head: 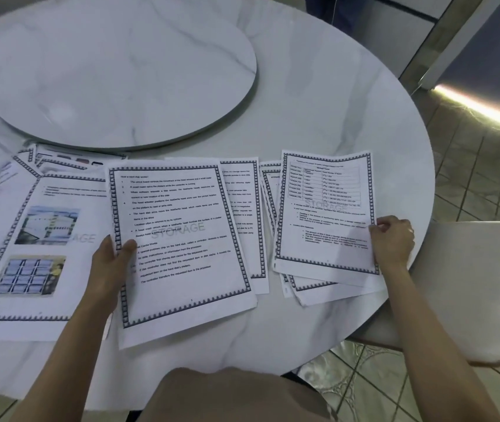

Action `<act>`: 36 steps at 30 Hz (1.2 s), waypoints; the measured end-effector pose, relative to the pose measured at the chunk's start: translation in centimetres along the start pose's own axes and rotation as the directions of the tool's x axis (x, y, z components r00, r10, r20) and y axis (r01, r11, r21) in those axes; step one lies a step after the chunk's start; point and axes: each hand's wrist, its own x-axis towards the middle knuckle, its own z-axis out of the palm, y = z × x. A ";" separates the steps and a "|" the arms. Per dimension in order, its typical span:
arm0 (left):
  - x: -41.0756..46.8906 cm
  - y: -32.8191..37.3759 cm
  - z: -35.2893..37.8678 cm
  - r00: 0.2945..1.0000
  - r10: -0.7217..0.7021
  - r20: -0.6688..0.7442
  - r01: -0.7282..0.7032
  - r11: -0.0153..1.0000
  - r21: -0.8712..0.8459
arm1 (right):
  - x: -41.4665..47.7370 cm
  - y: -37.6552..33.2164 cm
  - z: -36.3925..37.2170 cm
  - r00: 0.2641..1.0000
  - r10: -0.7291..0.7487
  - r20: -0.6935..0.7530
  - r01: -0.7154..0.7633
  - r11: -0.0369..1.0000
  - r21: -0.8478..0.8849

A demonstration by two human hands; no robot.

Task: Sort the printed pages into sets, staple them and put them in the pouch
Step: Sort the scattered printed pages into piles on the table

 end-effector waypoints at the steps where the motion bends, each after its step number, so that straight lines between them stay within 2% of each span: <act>1: -0.1 0.1 -0.1 1.000 0.000 -0.007 0.000 1.000 -0.003 | -0.1 -0.1 -0.2 0.999 -0.020 -0.046 0.020 1.000 0.007; 4: -0.2 0.4 -0.4 1.000 0.005 -0.024 -0.005 1.000 -0.005 | -0.1 -0.4 -1.1 0.982 -0.061 -0.179 0.077 0.994 0.081; 8: 0.0 0.7 -1.2 0.999 0.007 -0.049 -0.008 1.000 -0.014 | 1.0 -1.0 -2.4 0.975 -0.052 -0.215 0.115 0.950 0.291; 12: -0.1 1.6 -1.8 0.998 0.016 -0.066 -0.019 0.999 -0.049 | 2.2 -1.4 -3.0 0.984 0.134 -0.113 -0.055 0.849 0.526; 16: -0.3 2.4 -2.4 0.997 0.023 -0.079 -0.030 0.995 -0.090 | 1.9 -2.5 -2.6 0.977 0.211 0.007 -0.166 0.747 0.643; 21: -0.8 3.3 -2.9 0.996 0.031 -0.087 -0.043 0.990 -0.136 | -0.7 -5.0 -0.4 0.975 0.181 0.130 -0.221 0.699 0.680; 28: -1.2 3.6 -4.5 0.994 0.040 -0.098 -0.055 0.986 -0.158 | -6.3 -9.2 3.7 0.981 0.016 0.196 -0.135 0.777 0.614; 36: -1.4 2.6 -4.2 0.998 0.023 -0.058 -0.032 0.986 -0.166 | -9.4 -10.8 5.7 0.941 -0.172 0.291 -0.019 0.833 0.553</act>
